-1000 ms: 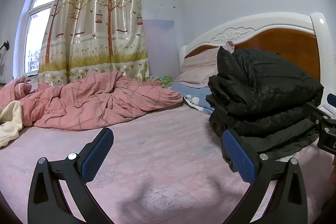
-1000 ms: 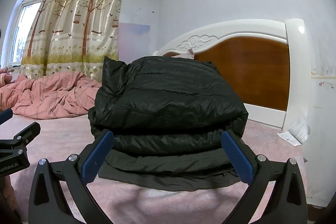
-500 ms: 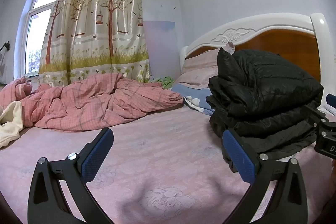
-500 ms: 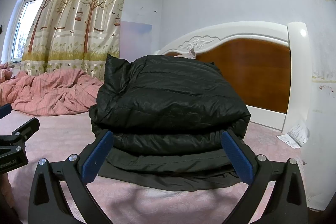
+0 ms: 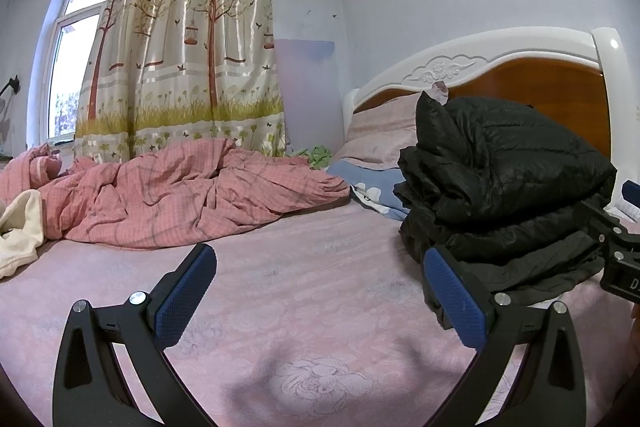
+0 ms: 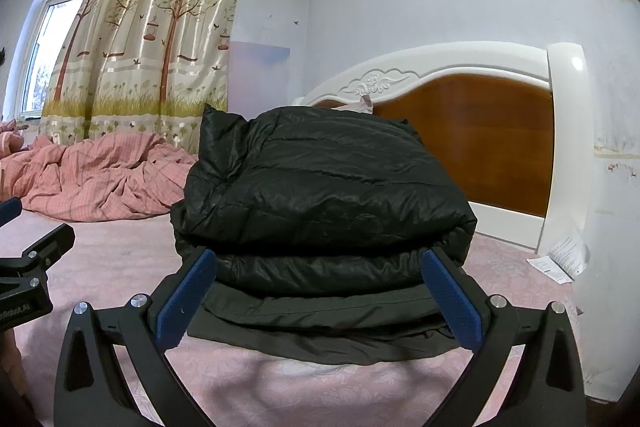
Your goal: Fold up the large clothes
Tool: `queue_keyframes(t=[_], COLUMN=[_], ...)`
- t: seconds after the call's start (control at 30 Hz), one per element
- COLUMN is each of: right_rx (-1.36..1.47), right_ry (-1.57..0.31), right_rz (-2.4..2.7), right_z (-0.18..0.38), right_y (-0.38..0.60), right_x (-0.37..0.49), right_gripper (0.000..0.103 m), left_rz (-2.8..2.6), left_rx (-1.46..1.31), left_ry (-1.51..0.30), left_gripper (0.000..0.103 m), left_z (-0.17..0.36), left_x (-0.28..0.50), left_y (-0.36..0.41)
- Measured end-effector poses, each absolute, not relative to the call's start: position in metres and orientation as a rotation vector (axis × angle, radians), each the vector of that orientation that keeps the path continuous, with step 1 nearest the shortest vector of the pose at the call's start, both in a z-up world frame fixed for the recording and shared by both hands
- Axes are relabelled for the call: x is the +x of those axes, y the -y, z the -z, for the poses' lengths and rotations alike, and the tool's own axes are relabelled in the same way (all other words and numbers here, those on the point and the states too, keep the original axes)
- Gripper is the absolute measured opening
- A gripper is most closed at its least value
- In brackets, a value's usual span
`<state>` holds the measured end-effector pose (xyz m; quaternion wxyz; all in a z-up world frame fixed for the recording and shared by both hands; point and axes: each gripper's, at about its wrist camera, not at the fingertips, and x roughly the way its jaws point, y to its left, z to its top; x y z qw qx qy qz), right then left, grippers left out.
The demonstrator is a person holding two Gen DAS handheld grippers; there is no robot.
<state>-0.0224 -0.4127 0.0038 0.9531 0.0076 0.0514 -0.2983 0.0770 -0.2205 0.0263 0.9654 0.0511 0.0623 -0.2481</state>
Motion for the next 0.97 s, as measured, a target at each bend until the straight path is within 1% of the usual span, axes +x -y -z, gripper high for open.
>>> queue_keyframes(t=[0.97], right_rx=[0.012], right_ry=[-0.094], right_rz=[0.597], right_z=[-0.0012], right_y=[0.4179], right_x=[-0.0207], right_gripper=[0.103], left_rz=[0.498], left_rx=[0.105], left_ry=[-0.127], left_gripper=[0.103], left_z=[-0.0286], left_x=[0.0782], left_y=[0.2186])
